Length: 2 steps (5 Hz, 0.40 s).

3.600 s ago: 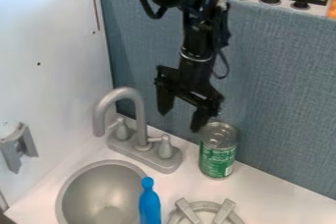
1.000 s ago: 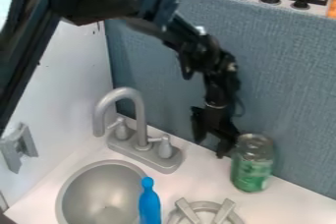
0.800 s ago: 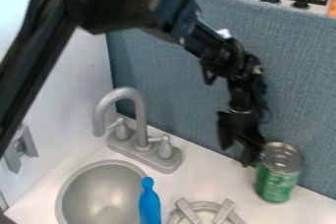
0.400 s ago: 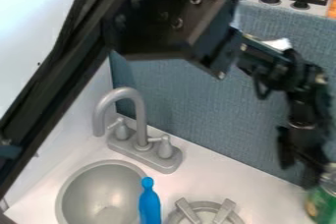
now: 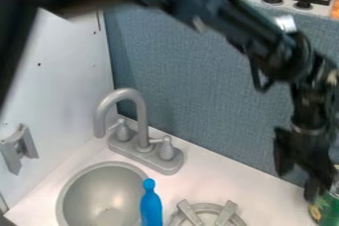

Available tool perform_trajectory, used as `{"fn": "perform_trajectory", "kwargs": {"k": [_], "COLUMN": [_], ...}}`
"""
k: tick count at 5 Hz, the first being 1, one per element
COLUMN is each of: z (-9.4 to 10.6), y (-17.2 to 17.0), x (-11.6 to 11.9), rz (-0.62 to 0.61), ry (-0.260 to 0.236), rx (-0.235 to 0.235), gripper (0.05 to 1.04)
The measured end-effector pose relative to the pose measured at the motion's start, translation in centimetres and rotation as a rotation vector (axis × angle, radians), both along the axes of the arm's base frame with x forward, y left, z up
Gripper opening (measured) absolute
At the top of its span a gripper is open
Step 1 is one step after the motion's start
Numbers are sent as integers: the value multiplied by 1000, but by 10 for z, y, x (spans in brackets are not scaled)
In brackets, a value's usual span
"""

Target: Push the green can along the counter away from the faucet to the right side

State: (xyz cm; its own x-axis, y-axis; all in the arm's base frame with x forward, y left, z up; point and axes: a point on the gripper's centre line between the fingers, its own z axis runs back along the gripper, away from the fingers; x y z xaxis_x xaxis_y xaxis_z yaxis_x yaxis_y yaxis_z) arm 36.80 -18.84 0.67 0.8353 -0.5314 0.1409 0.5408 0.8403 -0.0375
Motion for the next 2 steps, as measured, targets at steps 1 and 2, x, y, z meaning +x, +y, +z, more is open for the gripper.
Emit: {"fn": "perform_trajectory", "kwargs": {"k": [1,2], "z": [28,59], "y": [36,34], "x": [-34,-68], "rz": [154,187], "ry": [60,68], "rx": [149,212], "gripper": [1000,1000]}}
